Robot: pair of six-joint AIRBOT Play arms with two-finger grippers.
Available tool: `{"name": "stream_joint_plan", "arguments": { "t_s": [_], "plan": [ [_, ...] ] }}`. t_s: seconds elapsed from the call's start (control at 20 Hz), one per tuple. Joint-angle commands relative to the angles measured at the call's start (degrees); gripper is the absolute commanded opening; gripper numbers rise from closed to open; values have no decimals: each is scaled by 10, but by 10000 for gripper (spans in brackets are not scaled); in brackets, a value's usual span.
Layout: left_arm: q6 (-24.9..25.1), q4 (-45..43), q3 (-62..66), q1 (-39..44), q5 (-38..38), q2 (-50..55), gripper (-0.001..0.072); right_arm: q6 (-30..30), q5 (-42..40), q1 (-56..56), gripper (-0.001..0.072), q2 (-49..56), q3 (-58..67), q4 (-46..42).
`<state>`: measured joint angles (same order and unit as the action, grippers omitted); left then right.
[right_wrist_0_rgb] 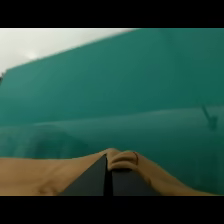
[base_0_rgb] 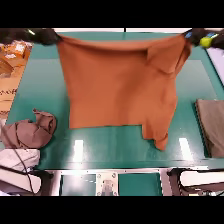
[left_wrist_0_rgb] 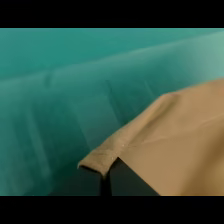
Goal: Fold the shirts.
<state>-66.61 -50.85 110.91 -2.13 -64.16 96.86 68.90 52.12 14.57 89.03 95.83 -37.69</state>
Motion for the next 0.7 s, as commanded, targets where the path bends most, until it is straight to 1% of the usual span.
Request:
{"name": "stream_joint_plan", "arguments": {
  "t_s": [0.0,0.15,0.2,0.25,0.3,0.35,0.4,0.45,0.5,0.55,0.6,0.65],
  "plan": [
    [11,5,0,26,53,102,29,-6,-47,-34,25,114,-4,2],
    [11,5,0,38,76,137,30,-5,-51,-36,27,168,-3,2],
    [7,2,0,38,74,143,56,0,-48,-31,155,176,-3,2],
    [6,2,0,38,65,145,392,8,-38,-23,336,179,-3,1],
    [-12,-10,0,34,53,144,682,15,-19,-9,374,177,-3,2],
    [-36,-23,3,26,23,143,662,26,6,8,369,175,-2,2],
    [-45,-31,11,16,-20,143,663,36,43,30,287,172,-2,2],
    [-53,-34,18,3,-66,143,662,36,84,51,113,169,-2,2],
    [-59,-34,23,-12,-114,143,662,36,129,72,26,168,-2,2],
    [-71,-34,23,-28,-152,143,661,41,167,88,26,167,-2,2],
    [-85,-34,22,-40,-180,143,577,44,203,101,26,167,-3,2],
    [-86,-31,22,-52,-204,143,314,44,227,109,26,164,-9,2]
  ]
}}
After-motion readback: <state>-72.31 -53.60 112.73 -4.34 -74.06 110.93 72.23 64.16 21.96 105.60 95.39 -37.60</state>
